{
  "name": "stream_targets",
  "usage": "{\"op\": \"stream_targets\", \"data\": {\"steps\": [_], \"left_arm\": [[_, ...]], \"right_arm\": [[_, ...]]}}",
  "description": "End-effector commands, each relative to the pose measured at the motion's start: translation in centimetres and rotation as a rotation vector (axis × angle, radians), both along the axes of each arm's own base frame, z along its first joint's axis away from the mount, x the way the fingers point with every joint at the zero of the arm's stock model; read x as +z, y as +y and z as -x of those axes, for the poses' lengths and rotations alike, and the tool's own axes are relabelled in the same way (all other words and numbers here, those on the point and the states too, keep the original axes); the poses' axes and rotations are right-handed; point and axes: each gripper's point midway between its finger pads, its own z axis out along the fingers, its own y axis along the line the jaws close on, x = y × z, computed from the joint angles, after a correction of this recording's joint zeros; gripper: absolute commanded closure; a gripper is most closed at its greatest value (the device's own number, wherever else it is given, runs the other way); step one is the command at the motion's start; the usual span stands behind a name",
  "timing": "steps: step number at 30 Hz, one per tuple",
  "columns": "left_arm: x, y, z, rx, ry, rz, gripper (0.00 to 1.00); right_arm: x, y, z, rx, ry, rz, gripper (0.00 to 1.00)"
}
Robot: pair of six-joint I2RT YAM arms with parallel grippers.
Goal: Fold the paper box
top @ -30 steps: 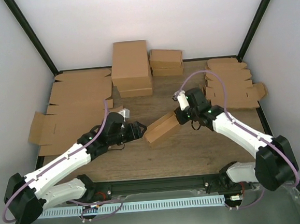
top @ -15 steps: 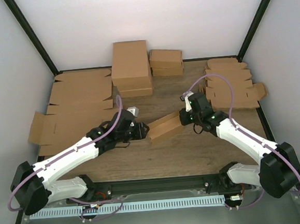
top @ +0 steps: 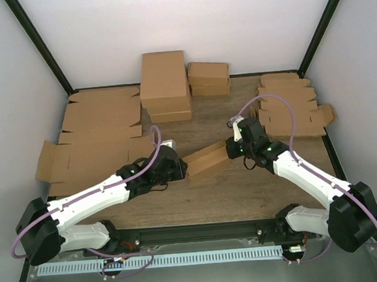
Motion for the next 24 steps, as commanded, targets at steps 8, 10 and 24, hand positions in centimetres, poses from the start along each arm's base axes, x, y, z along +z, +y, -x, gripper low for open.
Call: {"op": "stream_targets", "data": {"steps": [8,10,24], "left_arm": [[-1.1,0.3,-1.1,0.038,-0.02,-0.074,0.77],[-1.4,-0.2,-1.1,0.025,-0.006,-0.073,0.78],[-1.5,-0.9,-1.3,0.11,0.065,-0.006,0.78]], "right_arm": [[0.7,0.4,0.4,0.038,-0.036,-0.013,0.99],[0.5,0.4,0.4,0.039,-0.034,-0.008,0.99],[0.1,0.3,0.7,0.051,-0.028,-0.002,0.99]]}}
